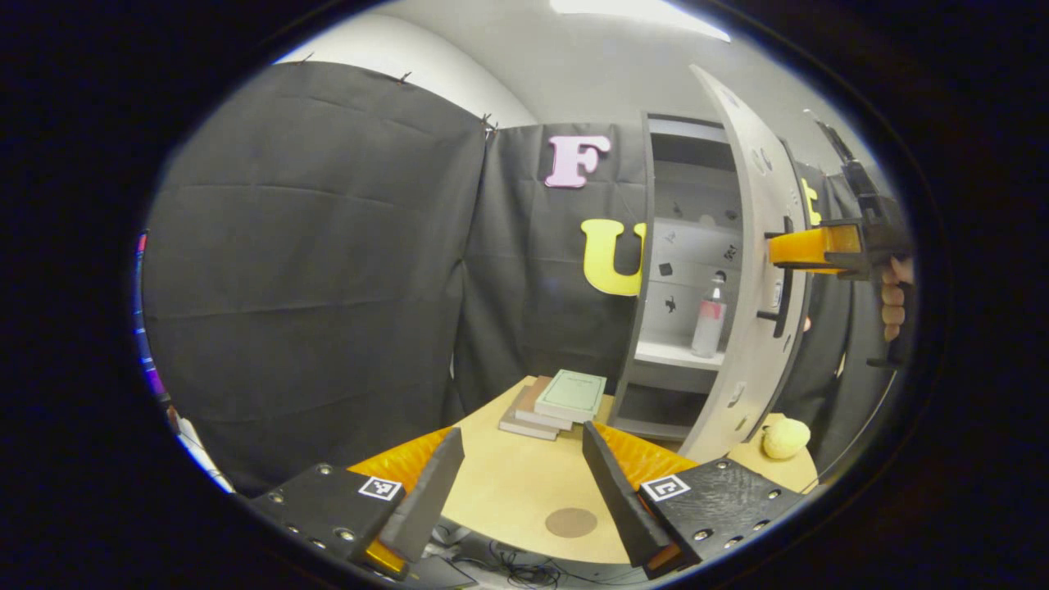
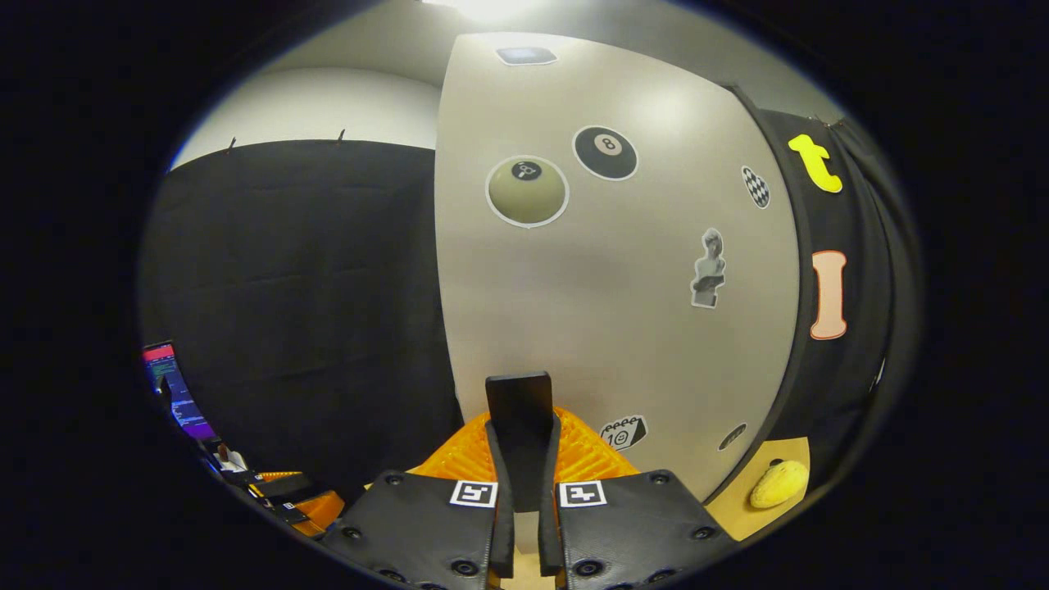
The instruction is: Open the cabinet door with the right hand, grasp the bottle in the cabinet with the left hand and place it on the coaster, then close the cabinet door with the right hand.
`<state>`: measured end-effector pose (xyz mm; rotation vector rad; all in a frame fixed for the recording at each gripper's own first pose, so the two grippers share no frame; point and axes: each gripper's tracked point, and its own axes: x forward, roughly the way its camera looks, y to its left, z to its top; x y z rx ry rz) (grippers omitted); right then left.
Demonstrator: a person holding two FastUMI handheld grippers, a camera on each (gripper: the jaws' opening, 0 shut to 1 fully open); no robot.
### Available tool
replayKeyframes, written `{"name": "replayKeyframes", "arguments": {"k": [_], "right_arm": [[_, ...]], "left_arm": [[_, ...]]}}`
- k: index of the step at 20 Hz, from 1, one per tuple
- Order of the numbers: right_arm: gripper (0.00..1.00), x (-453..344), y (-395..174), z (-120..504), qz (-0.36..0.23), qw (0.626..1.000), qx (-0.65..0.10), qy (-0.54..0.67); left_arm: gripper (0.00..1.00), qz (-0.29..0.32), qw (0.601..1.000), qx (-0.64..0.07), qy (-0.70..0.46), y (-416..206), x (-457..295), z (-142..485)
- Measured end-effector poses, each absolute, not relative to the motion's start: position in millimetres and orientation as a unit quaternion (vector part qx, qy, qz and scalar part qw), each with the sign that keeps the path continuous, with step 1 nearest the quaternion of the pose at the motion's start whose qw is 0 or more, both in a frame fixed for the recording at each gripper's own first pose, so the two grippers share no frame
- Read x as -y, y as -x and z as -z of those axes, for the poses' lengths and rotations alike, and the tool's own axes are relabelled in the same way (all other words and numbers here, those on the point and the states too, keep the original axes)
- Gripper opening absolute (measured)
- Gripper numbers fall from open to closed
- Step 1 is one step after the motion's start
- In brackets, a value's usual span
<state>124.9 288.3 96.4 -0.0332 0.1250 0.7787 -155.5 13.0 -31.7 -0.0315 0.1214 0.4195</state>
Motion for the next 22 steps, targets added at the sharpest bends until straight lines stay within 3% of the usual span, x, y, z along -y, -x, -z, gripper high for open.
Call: {"name": "replayKeyframes", "arguments": {"k": [11, 15, 22], "right_arm": [[0.13, -281.5, -130.2, -96.8, -0.383, 0.922, -0.058, 0.001], [0.17, -278.6, -132.4, -96.7, -0.372, 0.926, -0.057, -0.004], [0.13, -268.0, -133.2, -97.7, -0.341, 0.939, -0.055, -0.012]], "left_arm": [[0.88, -0.161, 0.986, -0.046, 0.012, 156.6, 6.0, 29.5], [0.88, -0.139, 0.989, -0.051, 0.010, 153.5, 15.1, 31.1], [0.88, -0.112, 0.992, -0.058, 0.010, 149.3, 24.0, 32.6]]}}
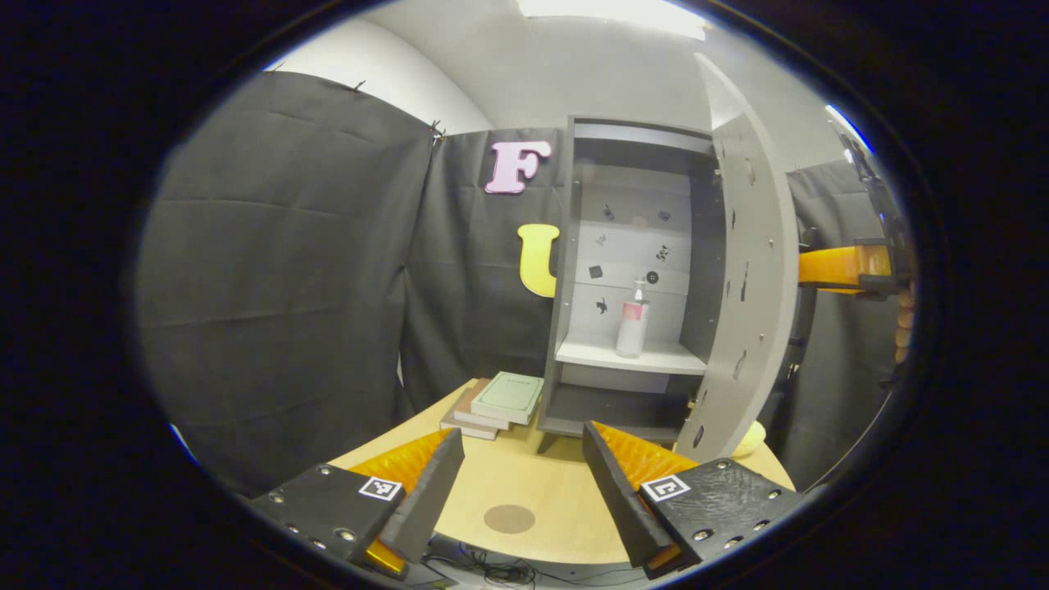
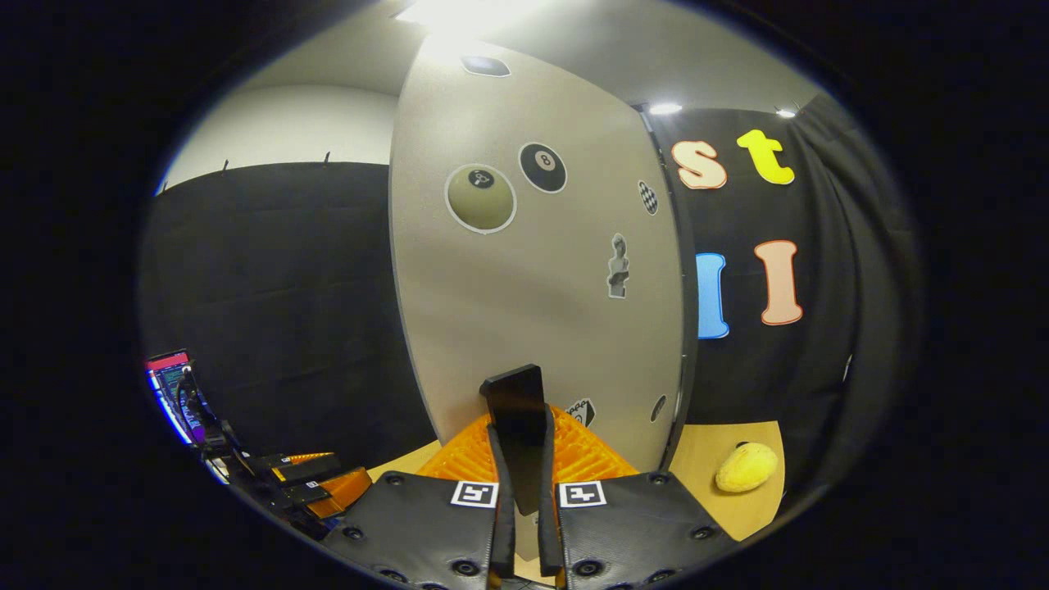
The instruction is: Open the cabinet door with the right hand, grasp the bottle in the cabinet with the left hand and place it on the coaster, then close the cabinet door with the right hand.
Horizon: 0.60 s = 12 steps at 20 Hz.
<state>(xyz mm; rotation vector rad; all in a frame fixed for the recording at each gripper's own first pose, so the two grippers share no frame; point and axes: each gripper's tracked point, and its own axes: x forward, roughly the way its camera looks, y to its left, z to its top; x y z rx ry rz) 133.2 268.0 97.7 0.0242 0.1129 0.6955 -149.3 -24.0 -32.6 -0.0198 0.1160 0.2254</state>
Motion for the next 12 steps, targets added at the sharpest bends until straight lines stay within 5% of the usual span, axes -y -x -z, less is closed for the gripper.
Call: {"name": "replayKeyframes", "arguments": {"k": [12], "right_arm": [[0.12, -184.9, -130.8, -101.0, -0.132, 0.990, -0.043, -0.012]], "left_arm": [[0.90, -0.025, 0.997, -0.070, 0.008, 112.6, 27.2, 35.3]]}}
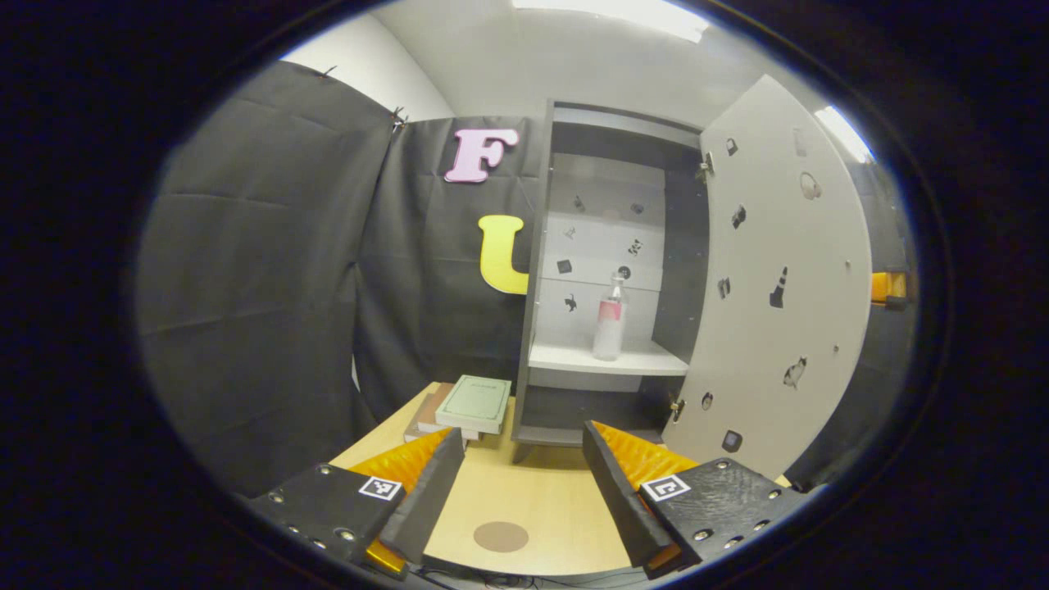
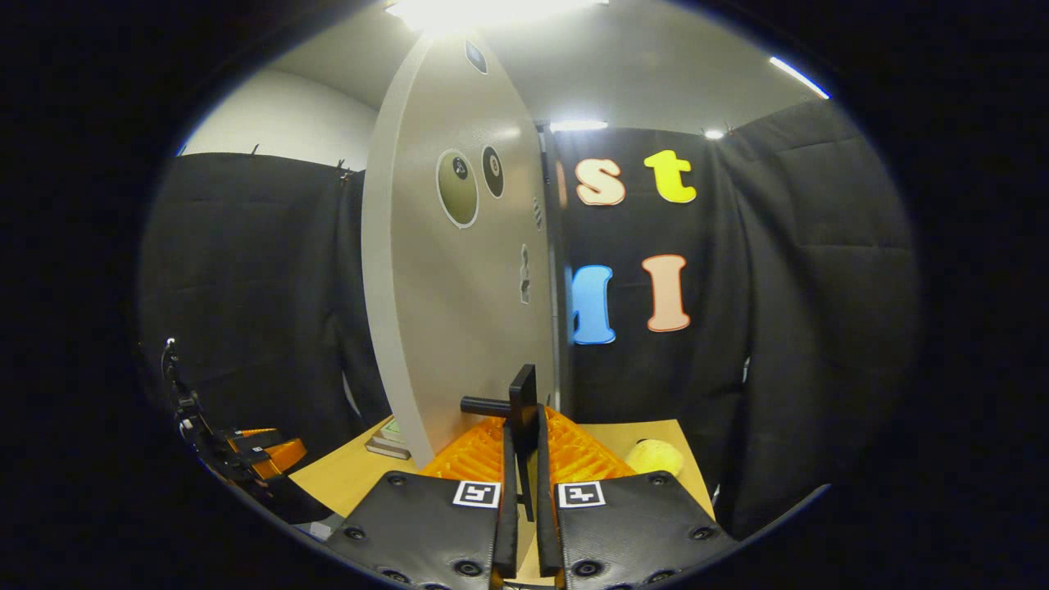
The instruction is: Open the cabinet door with the right hand, grasp the bottle in the cabinet with the left hand and place it on the coaster, then close the cabinet door with the right hand.
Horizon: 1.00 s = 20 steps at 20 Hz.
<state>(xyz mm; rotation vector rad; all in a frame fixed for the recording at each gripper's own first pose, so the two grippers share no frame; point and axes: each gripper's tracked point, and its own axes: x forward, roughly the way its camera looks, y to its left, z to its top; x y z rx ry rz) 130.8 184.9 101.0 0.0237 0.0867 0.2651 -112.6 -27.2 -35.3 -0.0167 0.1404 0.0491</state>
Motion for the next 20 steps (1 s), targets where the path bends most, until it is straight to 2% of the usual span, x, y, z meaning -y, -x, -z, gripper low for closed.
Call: {"name": "replayKeyframes", "arguments": {"k": [3, 5, 6, 7, 8, 9, 12, 13, 14, 15, 16, 18, 20], "right_arm": [[0.00, -170.9, -152.6, -98.0, -0.123, 0.989, -0.047, -0.060], [0.08, -178.5, -152.3, -99.0, -0.124, 0.987, -0.046, -0.089], [0.05, -178.3, -150.3, -98.7, -0.116, 0.988, -0.045, -0.093], [0.15, -174.0, -147.5, -96.7, -0.105, 0.989, -0.044, -0.090], [0.10, -172.5, -144.6, -95.7, -0.097, 0.990, -0.045, -0.089], [0.08, -172.8, -141.8, -92.9, -0.090, 0.991, -0.047, -0.089], [0.10, -168.3, -123.6, -81.3, -0.063, 0.993, -0.050, -0.084], [0.02, -165.1, -124.9, -85.0, -0.048, 0.994, -0.049, -0.080], [0.01, -166.0, -116.2, -82.7, -0.042, 0.995, -0.057, -0.074], [0.05, -170.0, -109.9, -77.7, -0.040, 0.995, -0.063, -0.070], [0.00, -171.4, -101.9, -76.0, -0.034, 0.995, -0.063, -0.067], [0.02, -181.7, -85.4, -68.0, -0.037, 0.994, -0.075, -0.064], [0.00, -169.1, -66.3, -59.2, -0.004, 0.996, -0.081, -0.044]], "left_arm": [[0.89, -0.006, 0.997, -0.075, 0.015, 107.9, 26.1, 36.5], [0.90, 0.005, 0.997, -0.081, 0.018, 103.7, 27.0, 40.3], [0.90, 0.011, 0.996, -0.083, 0.022, 101.6, 27.5, 41.6], [0.91, 0.015, 0.996, -0.084, 0.025, 100.0, 27.8, 41.7], [0.92, 0.021, 0.996, -0.084, 0.029, 99.2, 28.1, 42.4], [0.90, 0.029, 0.996, -0.084, 0.032, 97.5, 28.8, 42.6], [0.92, 0.049, 0.995, -0.084, 0.031, 90.7, 28.6, 41.7], [0.90, 0.055, 0.995, -0.083, 0.029, 89.9, 28.5, 41.0], [0.92, 0.064, 0.994, -0.083, 0.028, 89.0, 29.3, 39.5], [0.90, 0.072, 0.994, -0.081, 0.027, 87.8, 29.9, 39.7], [0.90, 0.082, 0.993, -0.081, 0.026, 86.6, 31.1, 38.2], [0.90, 0.099, 0.992, -0.081, 0.021, 82.9, 32.5, 40.0], [0.90, 0.114, 0.990, -0.086, 0.018, 81.6, 33.6, 42.3]]}}
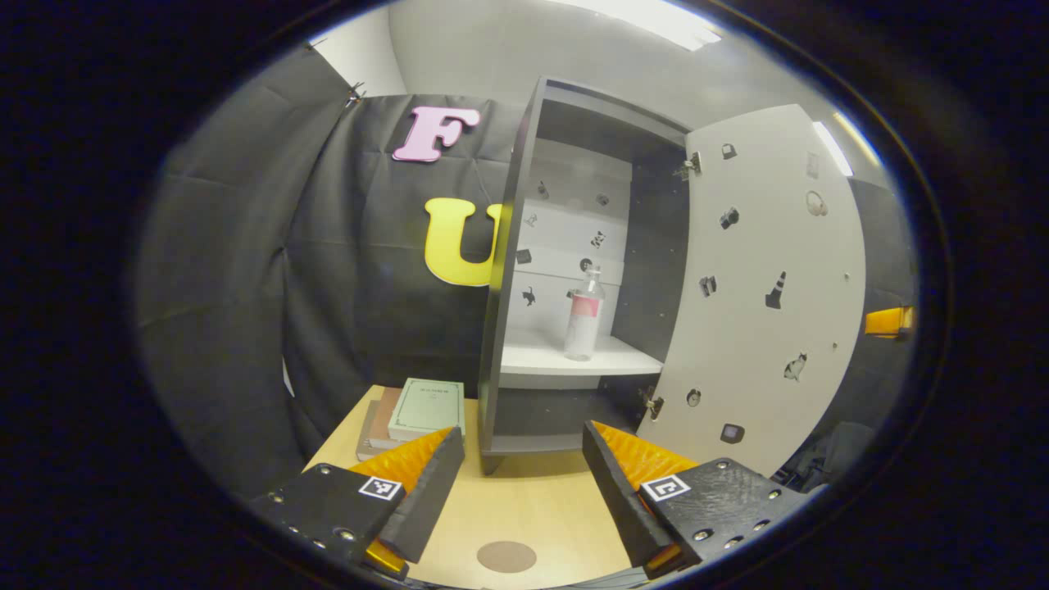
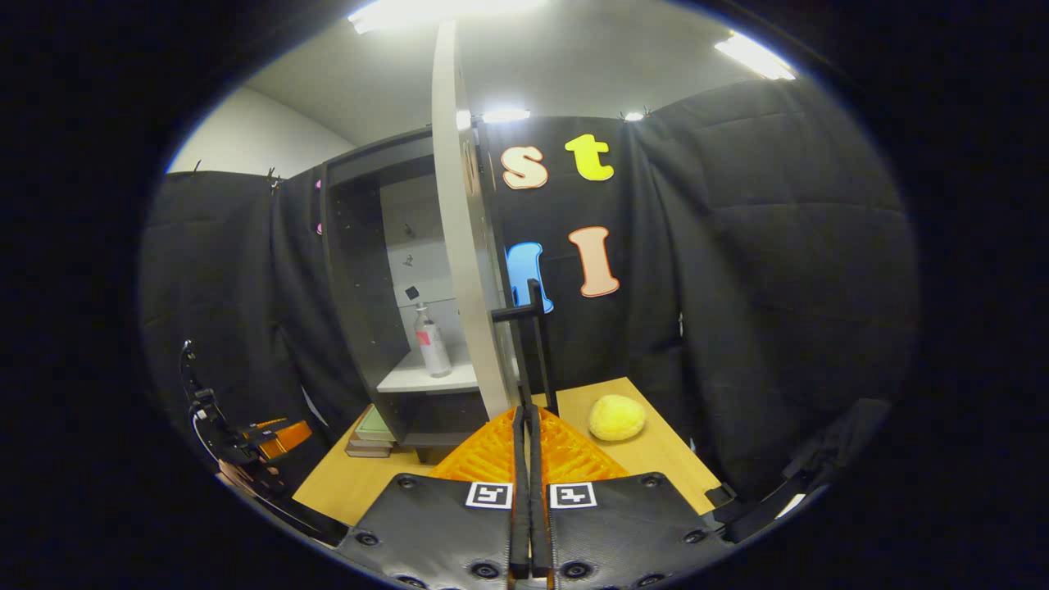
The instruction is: Open the cabinet door with the right hand, grasp the bottle in the cabinet with the left hand and place it on the coaster, then close the cabinet door with the right hand.
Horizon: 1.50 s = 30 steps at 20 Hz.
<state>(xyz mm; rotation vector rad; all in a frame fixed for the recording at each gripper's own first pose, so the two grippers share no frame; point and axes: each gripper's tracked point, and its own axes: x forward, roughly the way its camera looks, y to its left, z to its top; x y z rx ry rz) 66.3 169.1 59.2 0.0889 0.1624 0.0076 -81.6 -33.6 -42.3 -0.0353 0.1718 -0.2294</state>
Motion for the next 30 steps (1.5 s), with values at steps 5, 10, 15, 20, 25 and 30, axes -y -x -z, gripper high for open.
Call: {"name": "replayKeyframes", "arguments": {"k": [5, 10, 15, 20, 25, 30], "right_arm": [[0.03, -144.3, -46.5, -67.1, 0.051, 0.995, -0.069, -0.056], [0.10, -91.7, -65.3, -86.2, 0.099, 0.992, -0.054, -0.051], [0.28, -61.1, -115.0, -93.3, 0.101, 0.993, -0.047, -0.049], [0.72, -43.0, -170.5, -80.5, 0.083, 0.993, -0.063, -0.060], [0.96, -16.8, -209.6, -71.8, 0.085, 0.989, -0.068, -0.100], [0.89, 6.0, -237.1, -62.0, 0.090, 0.989, -0.077, -0.086]], "left_arm": [[0.88, 0.134, 0.988, -0.080, 0.011, 72.3, 37.8, 39.7], [0.90, 0.154, 0.985, -0.068, 0.023, 44.2, 53.3, 26.0], [0.90, 0.143, 0.989, -0.037, 0.030, -0.9, 65.6, -18.5], [0.90, 0.140, 0.990, 0.001, 0.014, -53.1, 90.6, -67.5], [0.88, 0.140, 0.990, 0.017, 0.023, -112.5, 117.7, -89.7], [0.88, 0.155, 0.988, 0.029, 0.001, -167.0, 152.7, -96.7]]}}
